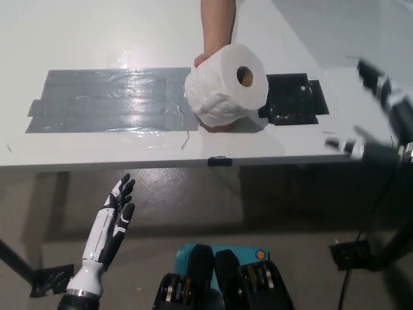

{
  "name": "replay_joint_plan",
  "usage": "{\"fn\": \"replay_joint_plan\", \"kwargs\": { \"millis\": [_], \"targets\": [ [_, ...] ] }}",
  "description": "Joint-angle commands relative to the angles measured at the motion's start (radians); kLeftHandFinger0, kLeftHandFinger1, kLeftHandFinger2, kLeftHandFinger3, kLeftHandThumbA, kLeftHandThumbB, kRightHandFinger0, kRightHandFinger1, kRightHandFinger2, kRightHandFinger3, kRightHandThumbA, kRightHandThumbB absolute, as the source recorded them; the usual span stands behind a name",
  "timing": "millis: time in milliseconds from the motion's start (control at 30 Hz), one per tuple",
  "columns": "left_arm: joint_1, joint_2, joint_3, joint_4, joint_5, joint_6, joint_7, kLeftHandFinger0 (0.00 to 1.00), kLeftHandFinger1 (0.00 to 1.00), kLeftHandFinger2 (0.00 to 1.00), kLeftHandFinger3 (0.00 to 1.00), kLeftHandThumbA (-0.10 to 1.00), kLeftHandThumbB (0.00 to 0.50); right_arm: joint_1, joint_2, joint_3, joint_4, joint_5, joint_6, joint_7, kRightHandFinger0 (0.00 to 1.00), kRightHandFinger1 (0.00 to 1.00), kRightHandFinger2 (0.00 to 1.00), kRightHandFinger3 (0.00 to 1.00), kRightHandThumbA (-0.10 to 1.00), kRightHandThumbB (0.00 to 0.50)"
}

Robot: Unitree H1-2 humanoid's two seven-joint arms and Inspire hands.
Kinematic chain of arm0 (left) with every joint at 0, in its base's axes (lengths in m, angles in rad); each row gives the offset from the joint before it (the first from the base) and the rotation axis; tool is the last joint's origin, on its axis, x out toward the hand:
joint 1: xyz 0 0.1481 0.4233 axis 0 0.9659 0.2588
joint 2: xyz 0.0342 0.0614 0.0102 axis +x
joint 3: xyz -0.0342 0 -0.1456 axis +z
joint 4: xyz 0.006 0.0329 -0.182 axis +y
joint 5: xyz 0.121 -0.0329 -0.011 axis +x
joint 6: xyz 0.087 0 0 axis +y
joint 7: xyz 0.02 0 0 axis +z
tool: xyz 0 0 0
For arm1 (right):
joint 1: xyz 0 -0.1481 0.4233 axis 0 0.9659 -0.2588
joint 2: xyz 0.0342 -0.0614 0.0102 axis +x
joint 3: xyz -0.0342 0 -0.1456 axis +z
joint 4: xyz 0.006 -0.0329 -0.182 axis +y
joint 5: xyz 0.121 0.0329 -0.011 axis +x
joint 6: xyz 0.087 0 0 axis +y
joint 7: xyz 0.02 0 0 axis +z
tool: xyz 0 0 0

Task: A person hands over a roll of toilet paper to the robot , and the robot inserts its right thumb into the hole in the centre to grab the roll, and then places it on the balck area on the desk.

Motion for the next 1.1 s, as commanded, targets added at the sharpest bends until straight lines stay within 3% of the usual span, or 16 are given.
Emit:
{"fn": "replay_joint_plan", "kwargs": {
  "millis": [0, 167, 267, 367, 567, 867, 967, 1067],
  "targets": [
    [-0.004, 0.014, 0.009, -0.022, 0.015, -0.026, 0.015, 1.00, 1.00, 1.00, 1.00, 0.95, 0.159, -0.290, -0.084, 0.067, 0.070, 0.058, 0.261, 0.203, 1.00, 1.00, 1.00, 1.00, 1.00, 0.293],
    [0.003, 0.011, 0.009, -0.045, 0.018, -0.008, 0.015, 1.00, 1.00, 1.00, 1.00, 0.96, 0.161, -0.522, -0.086, 0.185, 0.298, -0.048, 0.314, 0.279, 1.00, 1.00, 1.00, 1.00, 1.00, 0.362],
    [0.003, 0.013, 0.007, -0.037, 0.019, -0.027, 0.015, 1.00, 1.00, 1.00, 1.00, 0.96, 0.167, -0.630, -0.054, 0.223, 0.470, -0.052, 0.276, 0.320, 1.00, 1.00, 1.00, 1.00, 1.00, 0.295],
    [0.007, 0.012, 0.008, -0.046, 0.009, -0.014, 0.009, 1.00, 1.00, 1.00, 1.00, 0.96, 0.176, -0.728, -0.007, 0.252, 0.636, -0.068, 0.249, 0.319, 1.00, 1.00, 1.00, 1.00, 0.94, 0.278],
    [0.008, 0.008, 0.006, -0.057, 0.027, -0.011, 0.018, 1.00, 1.00, 1.00, 1.00, 0.96, 0.165, -0.891, 0.077, 0.332, 0.943, -0.132, 0.133, 0.317, 1.00, 1.00, 1.00, 1.00, 0.98, 0.331],
    [0.009, 0.006, 0.003, -0.069, 0.019, -0.008, 0.010, 1.00, 1.00, 1.00, 1.00, 0.92, 0.157, -0.992, 0.154, 0.395, 1.210, -0.194, -0.014, 0.246, 1.00, 1.00, 1.00, 1.00, 0.93, 0.303],
    [0.007, 0.006, 0.004, -0.066, 0.021, -0.015, 0.014, 1.00, 1.00, 1.00, 1.00, 0.92, 0.162, -1.000, 0.174, 0.395, 1.250, -0.205, 0.020, 0.225, 1.00, 1.00, 1.00, 1.00, 0.98, 0.335],
    [0.008, 0.007, 0.002, -0.061, 0.025, -0.017, 0.013, 1.00, 1.00, 1.00, 1.00, 0.92, 0.166, -0.999, 0.187, 0.390, 1.278, -0.215, 0.021, 0.221, 1.00, 1.00, 1.00, 1.00, 1.00, 0.333]
  ]
}}
